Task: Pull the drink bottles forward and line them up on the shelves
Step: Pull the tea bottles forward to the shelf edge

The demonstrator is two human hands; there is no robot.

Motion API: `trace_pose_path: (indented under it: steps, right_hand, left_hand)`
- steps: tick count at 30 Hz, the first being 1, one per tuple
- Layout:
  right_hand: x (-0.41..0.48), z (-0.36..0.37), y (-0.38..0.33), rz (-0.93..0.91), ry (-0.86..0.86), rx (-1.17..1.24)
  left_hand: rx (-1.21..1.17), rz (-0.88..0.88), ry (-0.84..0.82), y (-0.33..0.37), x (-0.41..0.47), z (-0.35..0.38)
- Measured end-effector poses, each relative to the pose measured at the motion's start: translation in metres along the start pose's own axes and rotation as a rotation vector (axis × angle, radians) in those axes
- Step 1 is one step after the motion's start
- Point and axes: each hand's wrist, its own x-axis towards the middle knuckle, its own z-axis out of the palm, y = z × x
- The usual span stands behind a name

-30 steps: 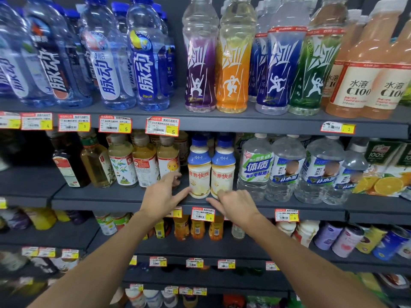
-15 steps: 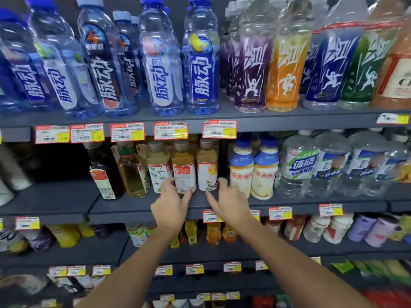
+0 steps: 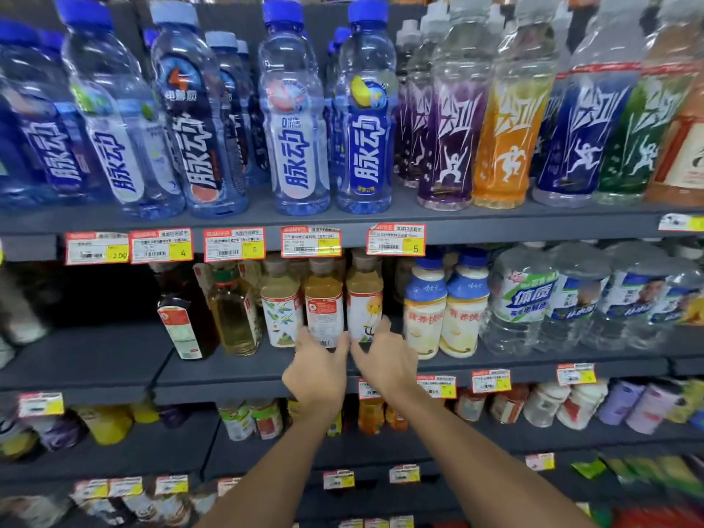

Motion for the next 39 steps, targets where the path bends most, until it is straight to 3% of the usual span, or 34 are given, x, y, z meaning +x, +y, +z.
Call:
trace_pose_path:
  steps: [15,22,27,32,39]
  right_hand:
    - [0.005,-0.002,0.009,-0.077,-0.004,0.000]
    - [0.014,-0.005,0.002,-0.031,-0.154,0.075]
    - [0.000,-0.006,0.005,-0.052,-0.088,0.145]
    - [-0.013,-0.009,0.008,-0.067,-0.051,0.069]
    - [-0.017,-0.015,0.016,-0.040,-0.042,-0.016]
  left_hand:
    - [0.101,0.042,0.007,0.004,0.007,0.000]
    - [0.095,0.071,-0.029,-0.004,0.010,-0.003]
    - [0.018,0.159,-0.091,-0.014,0.015,-0.007]
    - [0.052,0.245,-0.134,-0.023,0.020,-0.015]
    - [0.025,0.363,-0.314,-0.037,0.036,-0.030]
